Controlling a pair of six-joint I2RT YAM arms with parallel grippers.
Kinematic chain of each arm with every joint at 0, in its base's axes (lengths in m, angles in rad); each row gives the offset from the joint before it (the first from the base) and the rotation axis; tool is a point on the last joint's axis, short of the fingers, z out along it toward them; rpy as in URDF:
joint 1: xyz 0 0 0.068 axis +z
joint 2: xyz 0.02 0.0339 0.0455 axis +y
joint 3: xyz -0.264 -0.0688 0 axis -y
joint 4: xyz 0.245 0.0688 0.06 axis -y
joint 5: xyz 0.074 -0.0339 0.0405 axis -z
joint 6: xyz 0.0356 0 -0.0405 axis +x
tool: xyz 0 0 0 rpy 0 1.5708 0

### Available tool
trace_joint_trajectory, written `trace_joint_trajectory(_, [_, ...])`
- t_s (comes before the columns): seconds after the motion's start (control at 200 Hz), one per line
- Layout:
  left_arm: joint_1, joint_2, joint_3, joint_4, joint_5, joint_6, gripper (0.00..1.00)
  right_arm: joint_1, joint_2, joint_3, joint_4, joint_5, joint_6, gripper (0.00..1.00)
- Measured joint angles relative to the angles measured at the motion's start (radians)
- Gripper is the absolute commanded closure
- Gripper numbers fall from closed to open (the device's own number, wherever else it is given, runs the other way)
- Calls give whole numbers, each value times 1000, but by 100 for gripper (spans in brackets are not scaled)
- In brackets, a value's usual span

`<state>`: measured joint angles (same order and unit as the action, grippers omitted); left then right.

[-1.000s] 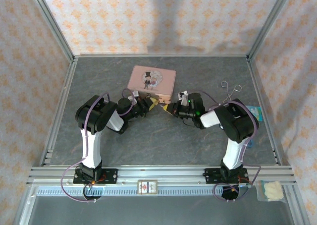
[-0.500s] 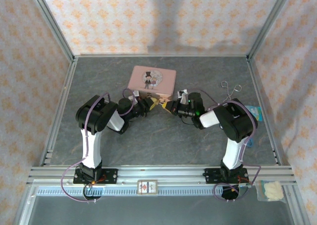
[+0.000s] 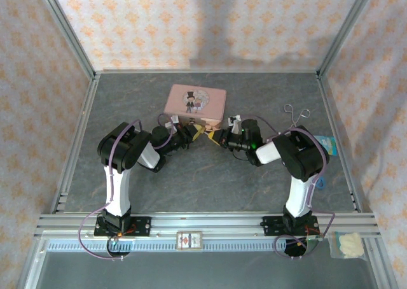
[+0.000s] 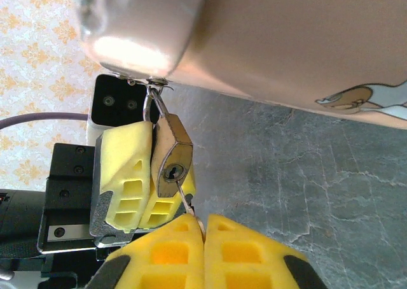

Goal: Unlock a padlock with a key

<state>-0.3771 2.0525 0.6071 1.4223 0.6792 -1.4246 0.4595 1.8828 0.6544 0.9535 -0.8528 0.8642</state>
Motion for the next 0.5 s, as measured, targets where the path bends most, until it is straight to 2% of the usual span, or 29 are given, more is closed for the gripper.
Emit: trace_joint_trajectory(0.5, [-5, 2, 0, 11, -7, -16, 100, 0, -6, 0, 20, 26, 8, 100])
